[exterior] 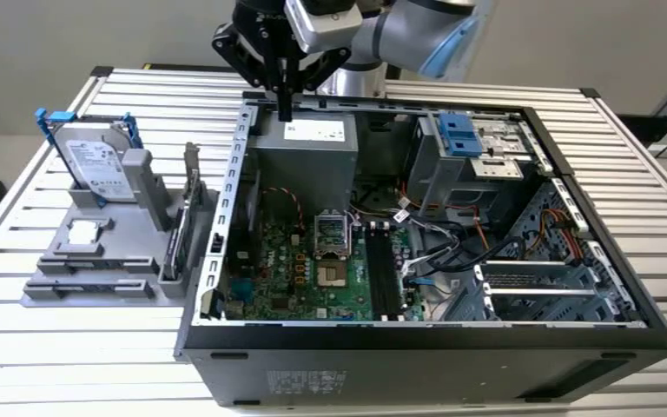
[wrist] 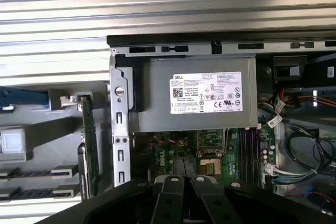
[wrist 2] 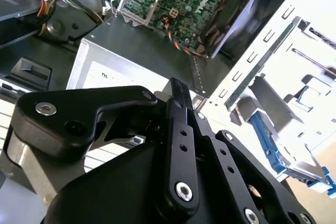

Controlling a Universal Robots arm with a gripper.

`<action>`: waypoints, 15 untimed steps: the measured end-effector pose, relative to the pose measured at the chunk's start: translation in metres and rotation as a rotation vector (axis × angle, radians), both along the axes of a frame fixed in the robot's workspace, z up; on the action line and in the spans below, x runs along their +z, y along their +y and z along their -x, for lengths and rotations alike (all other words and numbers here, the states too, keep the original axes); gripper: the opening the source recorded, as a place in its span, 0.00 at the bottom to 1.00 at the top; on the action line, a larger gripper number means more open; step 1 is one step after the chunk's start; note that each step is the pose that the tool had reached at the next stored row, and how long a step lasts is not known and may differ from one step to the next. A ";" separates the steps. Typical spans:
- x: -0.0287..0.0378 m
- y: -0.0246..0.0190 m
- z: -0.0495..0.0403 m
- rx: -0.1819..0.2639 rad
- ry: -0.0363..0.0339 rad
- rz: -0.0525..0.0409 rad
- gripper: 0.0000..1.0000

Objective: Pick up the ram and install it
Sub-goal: 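Reach for the ram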

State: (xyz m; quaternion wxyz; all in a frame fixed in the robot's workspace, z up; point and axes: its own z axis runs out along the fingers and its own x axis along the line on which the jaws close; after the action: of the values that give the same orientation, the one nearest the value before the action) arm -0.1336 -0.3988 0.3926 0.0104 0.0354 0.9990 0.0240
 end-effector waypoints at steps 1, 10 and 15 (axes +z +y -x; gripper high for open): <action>0.0000 0.0000 0.0016 0.000 0.0000 0.0000 0.00; 0.0000 0.0000 0.0168 0.000 0.0000 0.0000 0.00; 0.0000 0.0000 0.0253 0.000 0.0000 0.0000 0.00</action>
State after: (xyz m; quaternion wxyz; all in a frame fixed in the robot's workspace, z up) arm -0.1588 -0.3988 0.3926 0.0103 0.0354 0.9990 0.0240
